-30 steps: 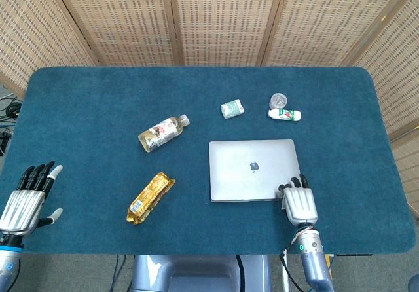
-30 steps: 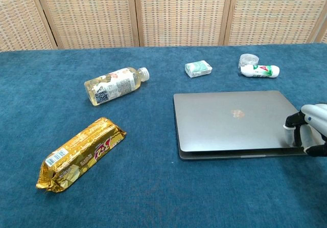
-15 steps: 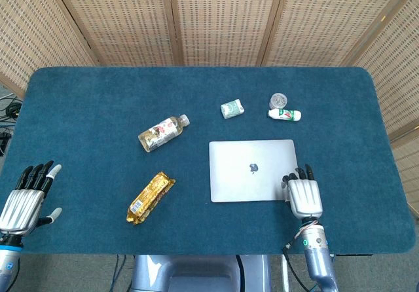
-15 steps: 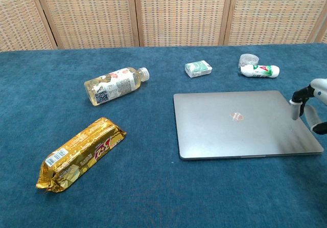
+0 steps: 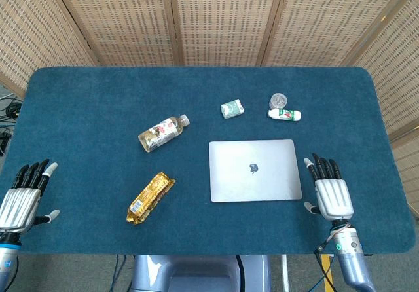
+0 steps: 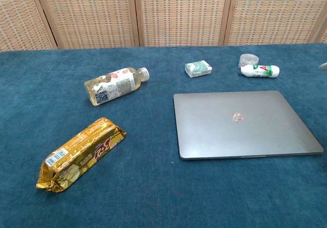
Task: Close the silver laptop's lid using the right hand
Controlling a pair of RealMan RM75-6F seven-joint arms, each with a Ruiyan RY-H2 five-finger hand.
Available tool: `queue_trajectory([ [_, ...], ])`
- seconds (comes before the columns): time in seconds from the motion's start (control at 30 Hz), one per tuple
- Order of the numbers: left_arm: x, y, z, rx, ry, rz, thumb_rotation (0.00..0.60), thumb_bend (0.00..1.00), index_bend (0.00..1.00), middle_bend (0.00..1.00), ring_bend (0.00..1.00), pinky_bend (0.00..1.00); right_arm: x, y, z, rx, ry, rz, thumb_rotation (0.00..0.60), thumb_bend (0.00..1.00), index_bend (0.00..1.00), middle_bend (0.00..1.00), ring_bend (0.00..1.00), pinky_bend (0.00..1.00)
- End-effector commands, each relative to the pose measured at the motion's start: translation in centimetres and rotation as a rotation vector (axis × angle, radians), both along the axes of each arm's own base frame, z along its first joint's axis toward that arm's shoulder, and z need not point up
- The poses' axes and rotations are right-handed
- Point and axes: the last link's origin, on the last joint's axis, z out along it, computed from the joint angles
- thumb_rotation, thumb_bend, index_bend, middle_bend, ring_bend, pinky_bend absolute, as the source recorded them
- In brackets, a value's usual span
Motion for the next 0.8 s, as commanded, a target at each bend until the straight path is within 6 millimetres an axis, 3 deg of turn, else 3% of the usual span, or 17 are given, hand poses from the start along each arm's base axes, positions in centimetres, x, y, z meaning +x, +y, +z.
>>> queue_trajectory([
  [0.03,-0.2,0.1,0.1,0.009,0.003,0.005,0.600,0.03,0.00,0.00,0.00,0.00,-2.2,1.7,2.5,-0.038,0.026,0.052,0.600,0.00,0.04,0.00,0.00,0.00],
  [0.33,-0.7,0.4,0.4,0.033,0.006,0.018,0.600,0.04,0.00,0.00,0.00,0.00,-3.5,3.8,4.5,-0.068,-0.018,0.044,0.600,0.00,0.04,0.00,0.00,0.00],
  [0.8,-1.7,1.0,1.0,0.068,0.020,0.043,0.600,0.05,0.00,0.00,0.00,0.00,-3.7,4.0,5.3,-0.078,-0.014,0.031,0.600,0.00,0.04,0.00,0.00,0.00],
])
